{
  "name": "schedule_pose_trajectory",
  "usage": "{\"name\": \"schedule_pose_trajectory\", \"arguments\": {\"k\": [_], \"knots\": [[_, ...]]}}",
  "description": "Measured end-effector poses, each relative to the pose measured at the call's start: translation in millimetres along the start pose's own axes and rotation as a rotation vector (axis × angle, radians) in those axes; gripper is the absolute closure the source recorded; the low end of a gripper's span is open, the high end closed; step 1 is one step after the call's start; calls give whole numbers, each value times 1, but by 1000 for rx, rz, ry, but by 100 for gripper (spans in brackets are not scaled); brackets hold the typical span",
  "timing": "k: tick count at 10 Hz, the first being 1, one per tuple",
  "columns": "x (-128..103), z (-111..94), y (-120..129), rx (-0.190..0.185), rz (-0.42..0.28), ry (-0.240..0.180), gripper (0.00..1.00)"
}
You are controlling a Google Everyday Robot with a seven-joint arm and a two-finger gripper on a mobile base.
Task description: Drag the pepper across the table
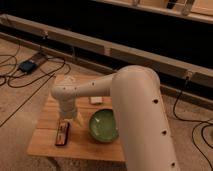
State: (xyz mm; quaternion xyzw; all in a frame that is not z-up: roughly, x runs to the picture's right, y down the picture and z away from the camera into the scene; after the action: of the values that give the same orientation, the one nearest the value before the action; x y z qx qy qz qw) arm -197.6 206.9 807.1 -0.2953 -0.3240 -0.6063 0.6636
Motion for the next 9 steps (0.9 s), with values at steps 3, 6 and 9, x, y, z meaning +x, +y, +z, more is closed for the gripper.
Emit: {"name": "schedule_pose_trajectory", "arguments": {"k": [3,6,9], "knots": [[1,0,0,-1,1,1,20],[46,-3,3,-73,29,45,20],[90,-5,-7,-131,55,79,20]]}}
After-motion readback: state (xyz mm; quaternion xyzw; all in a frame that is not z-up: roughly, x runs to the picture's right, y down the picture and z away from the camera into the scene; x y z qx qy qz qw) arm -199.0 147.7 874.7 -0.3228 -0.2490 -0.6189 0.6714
